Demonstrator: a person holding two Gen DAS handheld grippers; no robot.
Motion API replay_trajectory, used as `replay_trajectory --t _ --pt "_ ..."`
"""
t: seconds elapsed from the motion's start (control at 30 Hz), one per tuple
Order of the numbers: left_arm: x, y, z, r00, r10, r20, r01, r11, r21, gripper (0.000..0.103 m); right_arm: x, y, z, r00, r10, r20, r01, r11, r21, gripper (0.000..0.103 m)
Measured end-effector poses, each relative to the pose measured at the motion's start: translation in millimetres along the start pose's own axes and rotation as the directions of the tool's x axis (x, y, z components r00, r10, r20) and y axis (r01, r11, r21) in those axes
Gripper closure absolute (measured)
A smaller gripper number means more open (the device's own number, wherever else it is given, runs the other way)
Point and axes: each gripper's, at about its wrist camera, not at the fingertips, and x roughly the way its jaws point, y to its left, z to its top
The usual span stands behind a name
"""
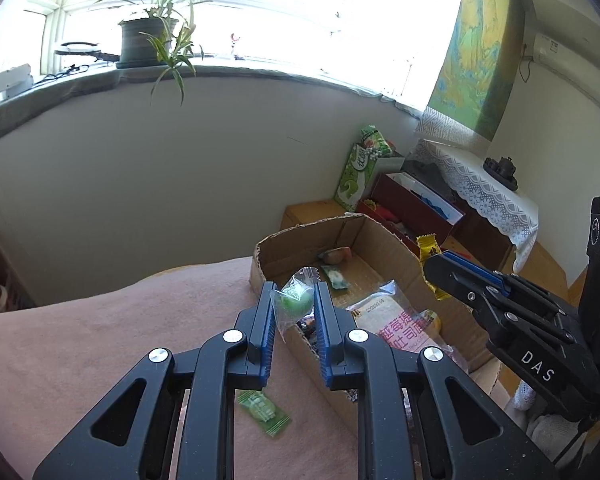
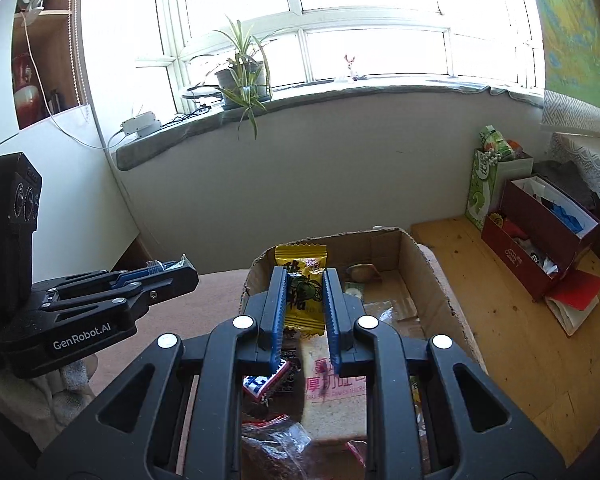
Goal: Organize snacks
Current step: 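Carry the green candy with the left gripper over the box while the right gripper carries the yellow candy, then open the left gripper to drop the green candy while the right gripper drops the yellow candy into the box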
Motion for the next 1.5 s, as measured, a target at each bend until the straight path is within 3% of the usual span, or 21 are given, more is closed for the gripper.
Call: replay_trajectory --t 0.33,1.0,1.03,1.1,1.17,1.3,1.5 --pt "24 -35 -4 0.999 -0.022 -0.039 0.024 0.998 0.050 0.086 11 -31 -8 0.999 -0.032 -0.035 0.034 0.999 0.035 0.084" --pt "31 -48 -7 0.998 -0.020 -0.053 0.023 0.997 0.067 0.083 13 -41 -10 0.998 -0.056 -0.041 0.058 0.997 0.055 0.083" --pt "30 -49 -7 0.998 -0.018 -0.052 0.022 0.997 0.069 0.081 13 -42 -9 0.997 -0.061 -0.042 0.063 0.996 0.057 0.081" --pt "29 -50 -7 0.999 -0.013 -0.048 0.016 0.997 0.071 0.074 11 -44 -9 0.997 -0.076 -0.034 0.078 0.995 0.064 0.055" --pt "28 -49 -7 0.999 -0.010 -0.046 0.013 0.997 0.073 0.073 7 -45 -9 0.994 -0.106 -0.017 0.107 0.992 0.068 0.045" --pt "26 -47 -8 0.999 -0.004 -0.045 0.008 0.997 0.071 0.073 2 -49 -6 0.993 -0.114 0.000 0.113 0.990 0.085 0.034" --pt "16 -41 -10 0.999 0.009 -0.036 -0.006 0.998 0.063 0.072 -1 -49 -5 0.993 -0.117 0.006 0.116 0.989 0.091 0.034"
